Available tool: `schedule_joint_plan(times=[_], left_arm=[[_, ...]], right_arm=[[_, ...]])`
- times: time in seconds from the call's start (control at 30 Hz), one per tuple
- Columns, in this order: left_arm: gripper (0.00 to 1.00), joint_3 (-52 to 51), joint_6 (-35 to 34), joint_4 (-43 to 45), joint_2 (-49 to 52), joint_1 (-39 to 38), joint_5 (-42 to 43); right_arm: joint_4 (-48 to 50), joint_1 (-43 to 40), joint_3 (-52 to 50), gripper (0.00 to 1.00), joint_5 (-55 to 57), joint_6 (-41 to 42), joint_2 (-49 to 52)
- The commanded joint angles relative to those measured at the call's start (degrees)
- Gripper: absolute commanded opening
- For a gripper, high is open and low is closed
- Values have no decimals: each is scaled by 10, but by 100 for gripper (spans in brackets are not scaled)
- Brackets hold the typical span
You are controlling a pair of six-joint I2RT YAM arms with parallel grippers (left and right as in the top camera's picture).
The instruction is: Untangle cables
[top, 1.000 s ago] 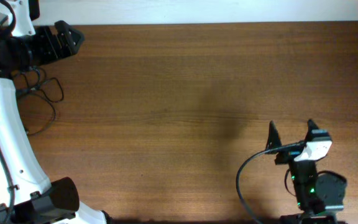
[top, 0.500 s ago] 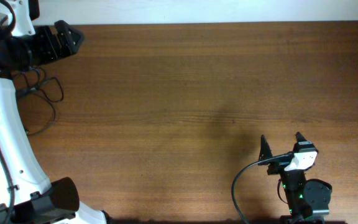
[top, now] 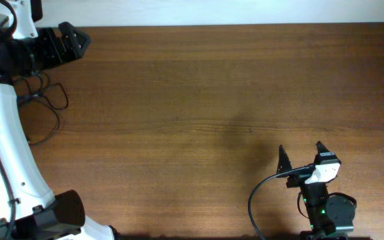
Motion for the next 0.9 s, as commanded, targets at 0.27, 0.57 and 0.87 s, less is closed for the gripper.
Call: schedule_joint_plan(times=[0.27,0.57,0.87], left_arm=[[99,-1,-2,1,2,0,6],[99,-1,-1,-3,-7,1,-21],[99,-212,57,107,-160,-25,-140]], right_arm=[[-2,-4,-3,99,-11,0,-7],[-2,-4,-3,99,-11,0,-7],[-2,-4,-3,99,-12,0,-7]])
